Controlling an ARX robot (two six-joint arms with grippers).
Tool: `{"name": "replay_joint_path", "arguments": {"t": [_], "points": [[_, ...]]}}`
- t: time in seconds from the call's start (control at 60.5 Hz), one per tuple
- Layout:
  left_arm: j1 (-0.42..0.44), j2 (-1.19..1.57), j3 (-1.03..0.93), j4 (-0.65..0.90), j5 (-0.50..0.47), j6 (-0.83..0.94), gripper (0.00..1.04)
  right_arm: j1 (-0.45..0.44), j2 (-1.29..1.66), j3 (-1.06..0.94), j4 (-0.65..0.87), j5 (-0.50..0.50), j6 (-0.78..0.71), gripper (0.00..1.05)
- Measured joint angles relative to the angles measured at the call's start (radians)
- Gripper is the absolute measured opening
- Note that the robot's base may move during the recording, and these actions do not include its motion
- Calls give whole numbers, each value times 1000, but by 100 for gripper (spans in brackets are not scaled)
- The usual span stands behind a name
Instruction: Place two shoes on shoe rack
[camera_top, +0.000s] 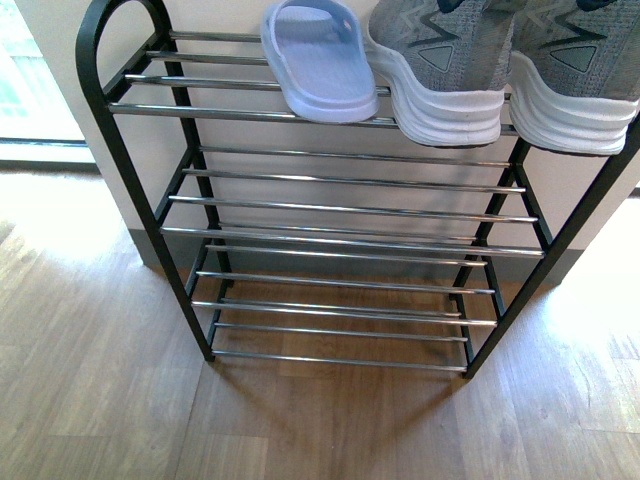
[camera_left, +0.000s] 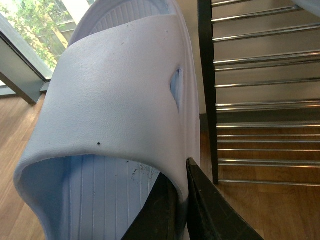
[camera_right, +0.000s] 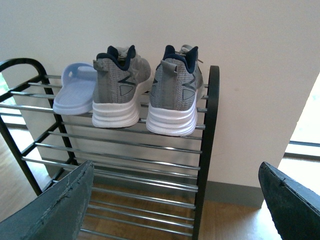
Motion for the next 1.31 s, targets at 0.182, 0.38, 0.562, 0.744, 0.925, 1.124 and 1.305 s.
{"name": "replay_joint_path", "arguments": {"t": [0.182,0.38,0.562,0.744,0.925,1.124,1.305], "points": [[1,0,0,0,-2,0,2,0,0,0,0,-1,0,96],[-16,23,-3,73,-87,-51,2,0,0,0,0,-1,0,96],[-44,208,161,126,-82,-105,2,0,0,0,0,-1,0,96],[-53,460,436,76,30,-108,2,0,0,0,0,-1,0,96],[-78,694,700,-24,55,-99,2,0,0,0,0,-1,0,96],[-99,856,895,-111,77,-98,2,0,0,0,0,-1,0,96],[-119,987,1039,-184,43,-131,2,0,0,0,0,-1,0,96]]}}
